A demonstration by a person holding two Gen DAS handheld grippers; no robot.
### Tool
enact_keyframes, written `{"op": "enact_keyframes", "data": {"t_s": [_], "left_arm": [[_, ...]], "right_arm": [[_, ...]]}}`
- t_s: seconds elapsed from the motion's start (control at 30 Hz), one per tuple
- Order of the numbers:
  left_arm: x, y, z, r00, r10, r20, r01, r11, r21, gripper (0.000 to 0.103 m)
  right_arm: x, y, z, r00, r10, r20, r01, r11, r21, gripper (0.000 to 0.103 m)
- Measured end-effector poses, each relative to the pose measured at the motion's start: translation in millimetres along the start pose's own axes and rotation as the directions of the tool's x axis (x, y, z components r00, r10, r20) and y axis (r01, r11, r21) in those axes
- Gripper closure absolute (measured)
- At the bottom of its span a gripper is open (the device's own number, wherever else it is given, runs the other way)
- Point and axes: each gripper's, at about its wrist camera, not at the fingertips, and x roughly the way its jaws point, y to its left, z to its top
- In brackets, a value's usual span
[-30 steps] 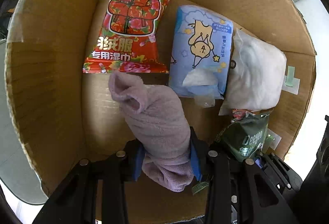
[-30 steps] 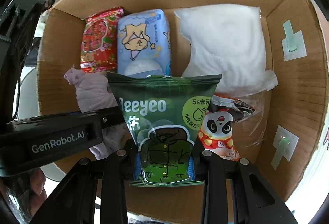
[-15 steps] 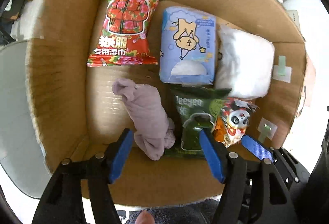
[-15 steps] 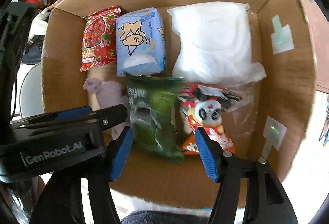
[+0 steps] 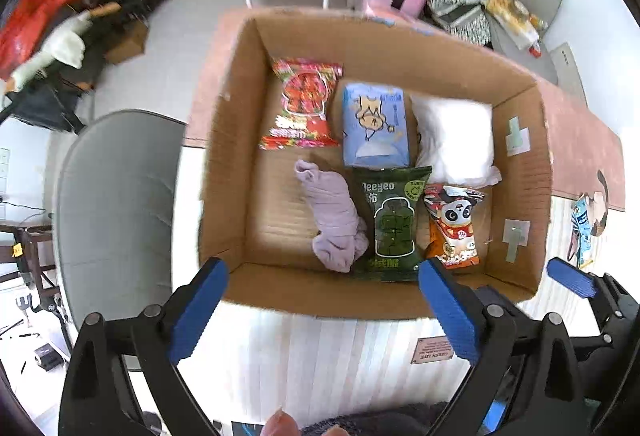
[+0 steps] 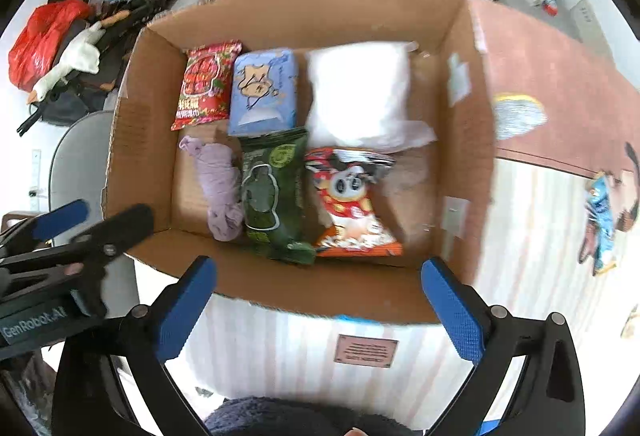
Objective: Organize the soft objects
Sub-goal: 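Carry the sock and green pack into the box and open both tools, then grasp the yellow-rimmed sponge with the left tool while the right tool grasps the blue drink stick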
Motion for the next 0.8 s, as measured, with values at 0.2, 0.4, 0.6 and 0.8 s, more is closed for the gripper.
{"op": "enact_keyframes", "data": {"t_s": [0.2,0.4,0.6,0.8], "left_arm": [[-29,-1,-25,0.996,0.032,0.081,-0.031,0.999,-0.015,0.004],[-57,-27,-32,0.989,0.034,0.144,-0.035,0.999,0.009,0.003],[-74,-110,-13,0.973,0.064,0.223,-0.106,0.978,0.178,0.003],[-56,-217,24,0.973,0.059,0.221,-0.145,0.906,0.397,0.003]], "right_arm": [[-43,-9,-28,0.996,0.006,0.084,-0.005,1.0,-0.015,0.0],[-67,-23,-45,0.988,0.097,0.124,-0.097,0.995,-0.008,0.0],[-88,-89,-51,0.976,0.128,0.176,-0.146,0.985,0.092,0.0],[-97,-199,-55,0.982,0.044,0.186,-0.094,0.96,0.265,0.0]]}}
